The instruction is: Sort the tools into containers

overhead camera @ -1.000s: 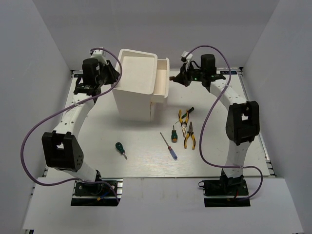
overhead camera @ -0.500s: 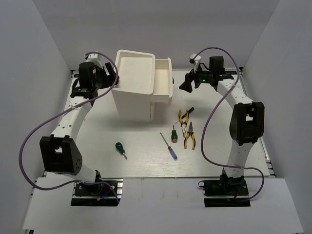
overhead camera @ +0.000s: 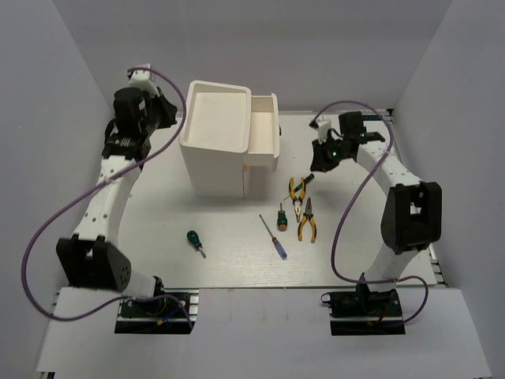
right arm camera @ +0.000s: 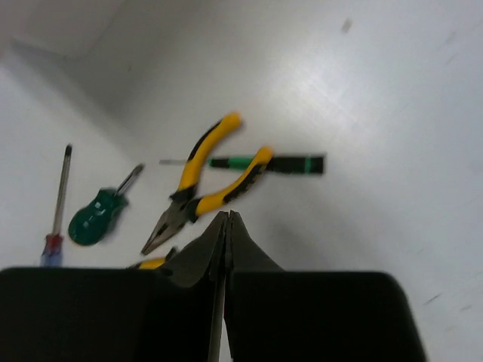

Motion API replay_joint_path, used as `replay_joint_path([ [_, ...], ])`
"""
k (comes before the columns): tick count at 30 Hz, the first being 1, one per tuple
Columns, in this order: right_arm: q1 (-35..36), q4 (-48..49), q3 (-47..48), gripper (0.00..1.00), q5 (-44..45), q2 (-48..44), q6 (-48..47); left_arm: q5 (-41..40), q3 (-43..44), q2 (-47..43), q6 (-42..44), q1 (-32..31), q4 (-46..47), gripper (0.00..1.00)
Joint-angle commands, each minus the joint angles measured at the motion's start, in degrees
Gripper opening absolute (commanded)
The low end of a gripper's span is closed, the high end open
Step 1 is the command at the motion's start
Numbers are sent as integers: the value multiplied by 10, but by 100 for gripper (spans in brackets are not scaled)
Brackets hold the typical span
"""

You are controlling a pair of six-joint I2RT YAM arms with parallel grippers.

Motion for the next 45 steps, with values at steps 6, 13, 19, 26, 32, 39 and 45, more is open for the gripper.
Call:
replay_joint_path([
  [6,66,20,-114,39,134,-24,141,57,-188,-204,9,-1,-108,62],
  [13,96,39,-86,42,219,42,205,46,-283,-311,-28,-6,-134,70],
  [19,96,59,-66,42,222,87,275,52,-289,-323,-34,-6,-158,71],
  [26,93,59,-70,44,174,87,335,71,-283,-323,-39,-6,-163,71],
  [32,94,80,-66,44,120,69,334,85,-283,-318,-45,-6,-151,71],
  [39,94,92,-45,44,156,95,329,90,-283,-307,-51,-6,-146,71],
  [45,94,105,-34,38,195,138,316,95,-278,-296,-51,-6,-146,70],
])
